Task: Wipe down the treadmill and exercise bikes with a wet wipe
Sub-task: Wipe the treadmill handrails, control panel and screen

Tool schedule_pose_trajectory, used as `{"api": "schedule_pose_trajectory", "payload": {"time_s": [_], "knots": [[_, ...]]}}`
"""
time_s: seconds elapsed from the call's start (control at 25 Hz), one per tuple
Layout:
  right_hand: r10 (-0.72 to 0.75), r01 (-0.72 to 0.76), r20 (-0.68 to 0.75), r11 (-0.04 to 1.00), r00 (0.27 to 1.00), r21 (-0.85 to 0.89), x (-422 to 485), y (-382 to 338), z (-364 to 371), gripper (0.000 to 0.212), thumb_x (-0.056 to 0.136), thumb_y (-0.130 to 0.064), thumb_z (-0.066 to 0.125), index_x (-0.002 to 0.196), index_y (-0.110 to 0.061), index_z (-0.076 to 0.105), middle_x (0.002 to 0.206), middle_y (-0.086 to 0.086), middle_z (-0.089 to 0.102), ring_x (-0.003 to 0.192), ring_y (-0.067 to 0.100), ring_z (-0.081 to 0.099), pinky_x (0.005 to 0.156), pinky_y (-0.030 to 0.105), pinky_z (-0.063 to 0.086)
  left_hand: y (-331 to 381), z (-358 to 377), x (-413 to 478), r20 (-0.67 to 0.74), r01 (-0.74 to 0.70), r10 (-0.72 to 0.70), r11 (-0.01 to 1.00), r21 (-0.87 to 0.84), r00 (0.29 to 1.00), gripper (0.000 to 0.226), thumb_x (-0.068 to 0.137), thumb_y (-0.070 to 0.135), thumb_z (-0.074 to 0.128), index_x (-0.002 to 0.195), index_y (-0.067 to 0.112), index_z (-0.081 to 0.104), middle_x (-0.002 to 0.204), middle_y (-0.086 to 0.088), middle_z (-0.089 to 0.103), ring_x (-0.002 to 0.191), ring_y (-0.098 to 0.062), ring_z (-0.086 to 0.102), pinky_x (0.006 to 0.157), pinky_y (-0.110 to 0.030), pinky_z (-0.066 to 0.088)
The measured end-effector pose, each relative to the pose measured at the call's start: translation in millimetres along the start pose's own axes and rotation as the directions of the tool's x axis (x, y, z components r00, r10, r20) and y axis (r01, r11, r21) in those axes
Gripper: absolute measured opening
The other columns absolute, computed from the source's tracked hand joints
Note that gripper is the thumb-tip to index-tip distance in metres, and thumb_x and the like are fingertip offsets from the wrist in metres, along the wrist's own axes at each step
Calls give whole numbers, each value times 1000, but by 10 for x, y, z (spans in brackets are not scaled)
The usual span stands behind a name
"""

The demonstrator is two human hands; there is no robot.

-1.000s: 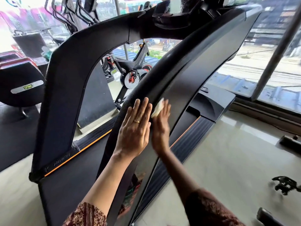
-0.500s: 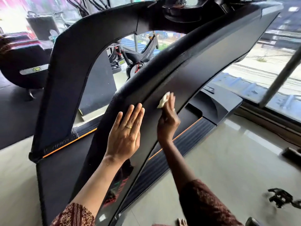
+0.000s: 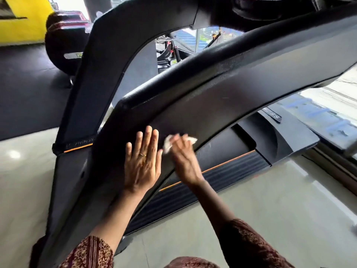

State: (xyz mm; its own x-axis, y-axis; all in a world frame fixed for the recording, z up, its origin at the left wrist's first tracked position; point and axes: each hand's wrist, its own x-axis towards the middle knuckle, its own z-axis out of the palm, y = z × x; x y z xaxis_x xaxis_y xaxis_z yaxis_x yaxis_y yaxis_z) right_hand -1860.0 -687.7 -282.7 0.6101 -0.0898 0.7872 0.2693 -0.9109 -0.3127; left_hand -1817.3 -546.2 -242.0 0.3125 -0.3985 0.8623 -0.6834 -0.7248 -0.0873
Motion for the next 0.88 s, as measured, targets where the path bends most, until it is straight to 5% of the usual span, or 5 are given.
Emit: {"api": "schedule_pose_trajectory", "payload": {"time_s": [0.32,0.52,0.64,0.76,0.88], "knots": [[70,-85,-88,979,994,-183,-68,698,-353,40,103,-31,26,133,-5,36,138,20,40,126,37,31,111,41,17,258,166,24,3,150,-150,986,74,989,50,103,37,20,142,6,17,141,-20,25,124,-37,27,99,-49,22],[-408,445,246,888,879,-119,-274,855,-358,38,95,-22,53,133,-19,50,140,-1,50,125,19,45,109,34,29,381,216,13,31,204,-208,973,106,978,56,102,38,20,141,-2,22,139,-28,31,125,-42,26,102,-49,20],[18,-49,-214,989,977,-141,221,1069,-717,37,103,-19,32,137,-4,39,140,26,42,133,33,31,115,39,19,400,186,113,27,158,-162,981,111,986,52,102,40,19,142,7,16,141,-22,24,128,-38,24,105,-47,17],[549,-459,-489,836,678,301,692,944,-919,50,104,-22,26,145,5,18,150,32,15,143,24,-1,116,26,-3,469,249,262,-17,158,-158,984,84,987,56,102,40,19,148,10,7,150,-18,13,140,-28,9,112,-42,6],[148,-152,-303,988,941,12,399,563,-525,47,104,-23,25,149,-12,17,156,11,17,146,16,1,117,36,6,497,304,291,-39,185,-183,979,88,982,61,102,41,18,150,14,-7,148,-20,15,144,-21,-2,115,-37,-8]]}}
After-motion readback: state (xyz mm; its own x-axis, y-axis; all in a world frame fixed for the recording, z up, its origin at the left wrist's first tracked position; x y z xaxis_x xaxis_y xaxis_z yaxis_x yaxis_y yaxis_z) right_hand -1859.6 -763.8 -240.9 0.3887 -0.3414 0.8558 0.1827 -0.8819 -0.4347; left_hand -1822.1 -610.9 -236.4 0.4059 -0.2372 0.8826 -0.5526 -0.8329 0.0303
